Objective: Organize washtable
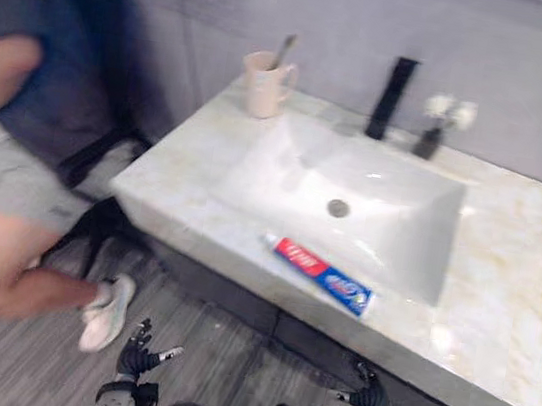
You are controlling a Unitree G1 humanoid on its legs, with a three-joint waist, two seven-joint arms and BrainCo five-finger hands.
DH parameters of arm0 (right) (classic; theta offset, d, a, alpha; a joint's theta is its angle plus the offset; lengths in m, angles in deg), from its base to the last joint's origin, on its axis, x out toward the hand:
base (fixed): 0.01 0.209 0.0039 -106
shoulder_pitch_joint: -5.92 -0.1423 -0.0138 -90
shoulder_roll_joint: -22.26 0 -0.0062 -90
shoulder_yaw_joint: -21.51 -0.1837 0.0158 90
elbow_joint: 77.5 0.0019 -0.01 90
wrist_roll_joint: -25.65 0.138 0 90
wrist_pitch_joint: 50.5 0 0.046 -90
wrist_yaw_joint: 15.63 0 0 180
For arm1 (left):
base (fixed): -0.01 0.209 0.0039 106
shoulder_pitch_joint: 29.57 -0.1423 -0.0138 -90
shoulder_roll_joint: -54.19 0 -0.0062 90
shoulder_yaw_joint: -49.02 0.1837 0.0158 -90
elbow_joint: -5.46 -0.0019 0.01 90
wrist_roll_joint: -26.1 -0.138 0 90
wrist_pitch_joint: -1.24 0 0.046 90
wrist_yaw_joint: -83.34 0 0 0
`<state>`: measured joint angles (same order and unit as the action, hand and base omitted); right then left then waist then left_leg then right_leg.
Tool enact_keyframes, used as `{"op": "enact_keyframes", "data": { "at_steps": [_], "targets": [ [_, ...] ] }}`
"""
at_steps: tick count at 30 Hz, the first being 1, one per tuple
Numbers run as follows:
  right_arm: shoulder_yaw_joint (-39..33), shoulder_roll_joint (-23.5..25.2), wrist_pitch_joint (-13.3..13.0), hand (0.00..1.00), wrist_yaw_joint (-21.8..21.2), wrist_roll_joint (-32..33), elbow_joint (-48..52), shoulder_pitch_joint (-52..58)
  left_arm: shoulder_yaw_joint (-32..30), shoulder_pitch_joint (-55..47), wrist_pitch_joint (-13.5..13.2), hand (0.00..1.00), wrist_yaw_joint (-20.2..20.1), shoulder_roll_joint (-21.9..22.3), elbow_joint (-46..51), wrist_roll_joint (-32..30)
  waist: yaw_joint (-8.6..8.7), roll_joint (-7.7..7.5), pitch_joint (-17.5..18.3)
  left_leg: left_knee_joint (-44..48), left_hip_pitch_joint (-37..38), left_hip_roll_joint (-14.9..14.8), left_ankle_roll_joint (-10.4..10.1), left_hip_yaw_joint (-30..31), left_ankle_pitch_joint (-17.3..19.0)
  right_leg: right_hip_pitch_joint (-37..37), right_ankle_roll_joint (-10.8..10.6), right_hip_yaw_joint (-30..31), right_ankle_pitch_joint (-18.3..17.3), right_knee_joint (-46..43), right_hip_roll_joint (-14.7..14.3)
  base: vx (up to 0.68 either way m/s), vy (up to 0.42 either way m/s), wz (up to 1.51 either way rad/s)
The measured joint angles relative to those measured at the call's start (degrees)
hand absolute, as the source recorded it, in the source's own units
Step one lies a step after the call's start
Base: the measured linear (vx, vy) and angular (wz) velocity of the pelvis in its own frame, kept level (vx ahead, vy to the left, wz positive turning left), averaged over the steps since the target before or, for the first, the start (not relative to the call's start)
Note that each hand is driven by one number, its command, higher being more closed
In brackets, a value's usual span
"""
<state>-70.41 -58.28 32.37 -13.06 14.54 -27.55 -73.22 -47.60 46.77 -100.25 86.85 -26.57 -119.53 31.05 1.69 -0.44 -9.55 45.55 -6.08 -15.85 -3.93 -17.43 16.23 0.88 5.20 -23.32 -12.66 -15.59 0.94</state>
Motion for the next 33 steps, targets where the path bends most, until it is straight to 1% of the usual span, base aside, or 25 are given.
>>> {"op": "enact_keyframes", "data": {
  "at_steps": [1,2,3,4,5,6,7,8,9,10,16,20,23,25,28,30,33],
  "targets": [
    [-0.62,-0.12,0.00,0.00,0.08,0.01,-0.73,-0.20,0.20,0.04,-0.01,0.00,-0.13,0.21,-0.05,0.00,-0.27,-0.30,-0.19,-4.16,-0.29,1.58,-0.09,2.13,0.04,-0.62,-0.30,2.40,0.23,0.38,-0.02,0.26,0.028,-1.63],
    [-1.48,-0.49,0.02,0.00,0.27,0.02,-1.96,-0.60,0.23,0.42,-0.05,0.00,-0.25,0.56,-0.04,-0.01,-0.47,-0.38,-0.24,-11.13,-0.62,4.07,-0.41,5.70,-0.05,-1.29,-0.83,5.71,0.55,1.09,-0.17,0.25,0.086,-1.66],
    [-2.76,-0.90,0.00,0.00,0.52,0.04,-2.68,-0.60,0.19,0.87,-0.07,0.00,-0.26,1.08,-0.14,0.00,-0.52,-0.17,-0.16,-18.73,-0.88,6.23,-1.47,11.21,-0.69,-1.80,-1.81,9.06,1.25,2.16,-0.71,0.25,0.108,-1.62],
    [-3.34,-1.31,-0.01,0.00,0.93,0.05,-3.28,-0.74,0.16,1.25,-0.13,0.00,-0.22,1.31,-0.25,0.00,-0.68,0.88,0.22,-23.43,-1.02,6.97,-2.82,14.42,-1.67,-2.03,-2.57,11.18,1.77,2.94,-1.24,0.26,0.154,-1.60],
    [-4.43,-2.37,-0.01,0.00,1.09,0.06,-3.99,-1.02,-0.74,1.21,1.11,0.00,0.61,1.97,-2.31,0.04,-0.70,2.18,0.02,-28.89,-1.00,6.75,-4.23,17.00,-4.53,-2.61,-3.70,14.06,2.51,4.24,-2.56,0.21,0.150,-1.29],
    [-4.86,-2.98,-0.01,0.00,1.08,0.05,-4.08,-0.93,-0.90,0.74,0.88,0.00,0.83,2.24,-3.21,0.05,-0.63,3.25,0.01,-30.82,-1.06,6.32,-3.95,17.75,-8.14,-3.17,-4.17,15.56,2.77,4.99,-3.28,0.30,0.265,-1.40],
    [-6.30,-2.81,0.20,0.00,1.25,0.10,-4.40,0.04,-2.53,-1.78,-0.02,0.00,1.51,2.10,-3.29,0.01,-0.87,3.71,0.69,-31.64,0.54,6.68,-3.55,15.97,-10.18,-4.84,-5.84,18.73,3.82,7.09,-2.82,0.24,0.223,-0.88],
    [-6.69,-2.75,0.24,0.00,1.18,0.16,-4.43,0.71,-2.64,-2.11,0.02,0.00,1.52,1.33,-3.35,-0.01,-0.84,3.03,0.88,-33.60,2.13,7.15,-3.18,15.21,-10.43,-5.26,-6.06,19.12,3.81,7.69,-1.89,0.24,0.204,-0.64],
    [-6.74,-2.62,0.32,0.00,1.13,0.29,-4.52,1.03,-2.62,-2.11,0.13,0.00,1.54,0.35,-3.75,0.00,-0.78,2.24,1.04,-35.81,3.76,8.14,-2.30,14.13,-11.30,-5.44,-6.25,19.61,3.79,8.16,-0.87,0.09,0.060,-0.14],
    [-8.83,-0.75,0.85,0.00,1.09,2.07,-8.13,-1.43,-0.31,-2.11,0.05,0.00,0.28,-0.76,-8.32,-1.00,-0.96,0.19,1.96,-51.46,12.89,14.82,1.96,13.81,-18.86,-9.35,-10.57,20.15,5.14,12.81,4.29,0.05,0.024,-0.06],
    [-8.85,-0.74,0.85,0.00,1.09,2.25,-8.13,-1.38,-0.28,-2.09,0.06,0.00,0.29,-0.73,-8.33,-1.01,-0.95,0.18,1.96,-51.45,12.99,14.82,1.96,13.83,-18.86,-9.50,-10.57,20.09,5.14,12.83,4.29,0.00,0.000,0.00],
    [-9.54,-0.57,0.84,0.00,1.15,6.47,-8.94,-1.41,0.69,-1.82,0.15,0.00,0.40,-0.24,-8.76,-1.06,-0.98,0.11,1.81,-51.45,13.71,14.84,1.96,13.99,-18.87,-10.34,-10.59,19.46,5.17,12.89,4.32,0.00,-0.003,0.02],
    [-11.30,0.06,0.83,0.00,1.49,9.53,-9.43,-1.47,2.71,-0.87,1.05,0.00,0.49,-0.05,-10.65,-1.10,-1.03,-0.20,1.45,-51.46,15.01,14.91,1.94,14.71,-18.87,-12.34,-10.60,18.36,5.18,13.65,4.41,-0.04,-0.022,0.15],
    [-12.11,0.36,0.77,0.00,2.59,11.62,-10.46,-1.63,2.76,0.01,1.27,0.00,0.57,0.46,-11.61,-1.10,-0.98,-0.36,1.37,-51.46,14.89,14.98,1.92,16.07,-18.90,-12.95,-10.63,16.72,5.17,13.84,4.82,-0.07,-0.018,0.28],
    [-13.73,0.59,0.77,0.00,2.82,13.46,-10.72,-1.64,2.57,0.94,1.80,0.00,1.34,0.60,-13.10,-1.08,-1.05,-0.42,1.15,-51.46,14.60,15.32,1.61,18.18,-19.17,-13.72,-10.75,14.56,5.10,14.23,5.05,-0.05,-0.016,0.36],
    [-14.66,0.51,0.78,0.00,3.53,13.91,-10.72,-1.64,1.17,0.81,1.80,0.00,1.75,0.53,-13.12,-1.06,-1.22,-0.43,1.15,-51.45,14.15,15.63,1.49,19.28,-19.37,-14.14,-10.85,13.07,5.02,14.57,5.21,-0.03,-0.029,0.40],
    [-16.40,0.47,0.84,0.00,3.77,13.90,-10.73,-1.40,-5.50,0.19,2.01,0.00,1.91,-0.66,-14.10,-1.00,-1.71,-0.54,0.86,-51.42,13.65,15.85,1.52,20.61,-19.55,-14.52,-10.87,11.78,5.02,15.12,5.27,0.00,-0.025,0.22]
  ]
}}
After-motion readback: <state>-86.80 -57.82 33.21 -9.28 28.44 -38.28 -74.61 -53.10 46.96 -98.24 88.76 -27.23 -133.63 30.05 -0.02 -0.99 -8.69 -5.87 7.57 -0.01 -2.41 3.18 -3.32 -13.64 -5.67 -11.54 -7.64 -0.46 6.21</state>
